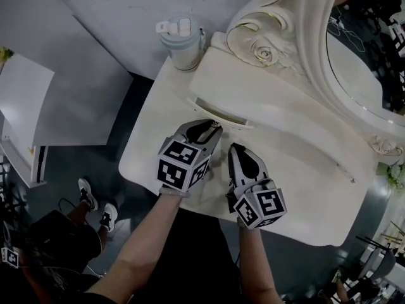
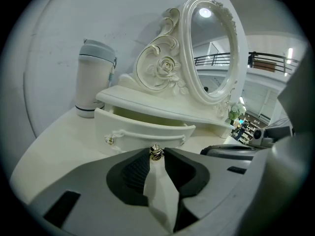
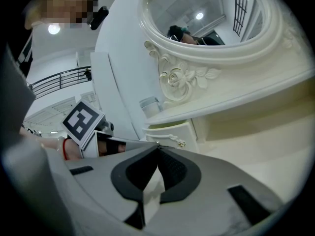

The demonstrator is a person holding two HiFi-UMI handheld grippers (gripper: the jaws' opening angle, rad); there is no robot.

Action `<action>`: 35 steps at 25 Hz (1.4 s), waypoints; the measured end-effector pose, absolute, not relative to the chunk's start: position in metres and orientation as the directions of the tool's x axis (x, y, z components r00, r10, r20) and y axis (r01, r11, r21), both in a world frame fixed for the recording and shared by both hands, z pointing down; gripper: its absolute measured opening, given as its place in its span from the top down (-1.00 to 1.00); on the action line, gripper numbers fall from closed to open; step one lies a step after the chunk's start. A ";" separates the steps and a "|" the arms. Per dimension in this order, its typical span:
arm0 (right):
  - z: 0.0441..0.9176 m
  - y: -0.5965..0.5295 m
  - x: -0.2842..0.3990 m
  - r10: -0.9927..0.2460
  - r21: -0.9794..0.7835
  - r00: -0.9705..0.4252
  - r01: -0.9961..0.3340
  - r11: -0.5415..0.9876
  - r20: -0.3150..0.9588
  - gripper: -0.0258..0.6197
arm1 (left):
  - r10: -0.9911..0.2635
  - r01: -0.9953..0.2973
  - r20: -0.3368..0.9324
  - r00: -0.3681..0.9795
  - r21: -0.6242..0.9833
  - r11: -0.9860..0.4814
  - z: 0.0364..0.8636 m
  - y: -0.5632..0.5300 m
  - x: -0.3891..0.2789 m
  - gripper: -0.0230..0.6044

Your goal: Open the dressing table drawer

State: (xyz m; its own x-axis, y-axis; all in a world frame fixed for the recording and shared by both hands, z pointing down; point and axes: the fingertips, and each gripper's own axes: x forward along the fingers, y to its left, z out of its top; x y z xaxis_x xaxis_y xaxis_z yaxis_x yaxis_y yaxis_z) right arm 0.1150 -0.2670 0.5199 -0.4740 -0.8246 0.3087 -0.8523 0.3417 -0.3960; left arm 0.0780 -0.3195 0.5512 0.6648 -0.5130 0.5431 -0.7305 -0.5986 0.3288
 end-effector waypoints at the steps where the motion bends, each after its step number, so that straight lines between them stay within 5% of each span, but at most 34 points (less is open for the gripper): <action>1: 0.520 -0.266 0.114 -0.825 -0.397 -0.474 -0.852 0.341 0.308 0.90 | -0.513 -0.730 0.543 0.665 0.329 -0.599 0.551 -0.319 0.077 0.57; 35: 0.520 -0.242 0.103 -0.818 -0.419 -0.487 -0.840 0.343 0.306 0.90 | -0.510 -0.733 0.546 0.665 0.347 -0.584 0.551 -0.296 0.069 0.57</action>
